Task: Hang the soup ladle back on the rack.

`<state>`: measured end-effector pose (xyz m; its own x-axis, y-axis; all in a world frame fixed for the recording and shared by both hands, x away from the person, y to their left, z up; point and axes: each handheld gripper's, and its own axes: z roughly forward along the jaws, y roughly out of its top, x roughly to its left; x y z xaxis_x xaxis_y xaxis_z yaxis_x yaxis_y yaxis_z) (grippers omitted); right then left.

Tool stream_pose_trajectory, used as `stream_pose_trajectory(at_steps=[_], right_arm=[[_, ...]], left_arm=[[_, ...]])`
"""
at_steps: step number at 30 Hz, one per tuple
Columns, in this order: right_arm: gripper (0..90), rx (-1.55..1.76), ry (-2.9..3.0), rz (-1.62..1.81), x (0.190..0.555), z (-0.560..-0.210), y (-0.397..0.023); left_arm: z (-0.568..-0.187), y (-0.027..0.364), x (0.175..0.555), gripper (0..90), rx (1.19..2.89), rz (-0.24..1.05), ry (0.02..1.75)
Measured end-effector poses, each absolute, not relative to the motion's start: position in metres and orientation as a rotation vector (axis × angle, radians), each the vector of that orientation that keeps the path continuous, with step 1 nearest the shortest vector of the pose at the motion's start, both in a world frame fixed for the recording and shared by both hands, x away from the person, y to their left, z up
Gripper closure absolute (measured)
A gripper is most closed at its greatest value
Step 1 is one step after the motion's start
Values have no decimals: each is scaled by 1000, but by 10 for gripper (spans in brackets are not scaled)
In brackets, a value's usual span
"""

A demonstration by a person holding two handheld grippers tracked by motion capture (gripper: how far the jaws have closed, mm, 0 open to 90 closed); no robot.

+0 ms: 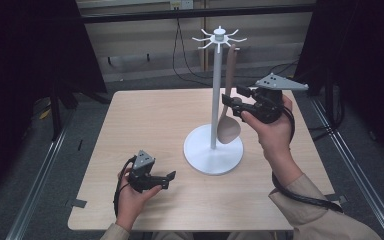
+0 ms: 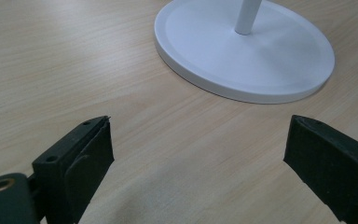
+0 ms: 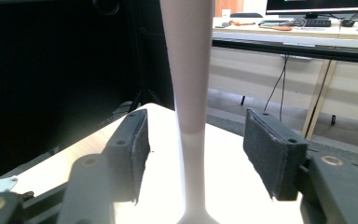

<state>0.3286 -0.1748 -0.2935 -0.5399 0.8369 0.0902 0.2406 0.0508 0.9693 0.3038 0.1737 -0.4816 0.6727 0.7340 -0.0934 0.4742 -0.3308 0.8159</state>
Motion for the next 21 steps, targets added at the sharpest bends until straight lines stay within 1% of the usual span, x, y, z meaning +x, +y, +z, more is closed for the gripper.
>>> stream_pose_trajectory(at_steps=[3, 10, 21], right_arm=[[315, 1083, 1823, 1509, 328, -295, -177], [209, 1082, 1844, 1499, 324, -301, -183], [146, 1092, 1885, 1472, 319, -318, -192]], left_arm=[[-482, 172, 305, 77, 1994, 368, 935], [-482, 171, 304, 77, 1993, 363, 932], [-481, 172, 304, 76, 1989, 370, 936]])
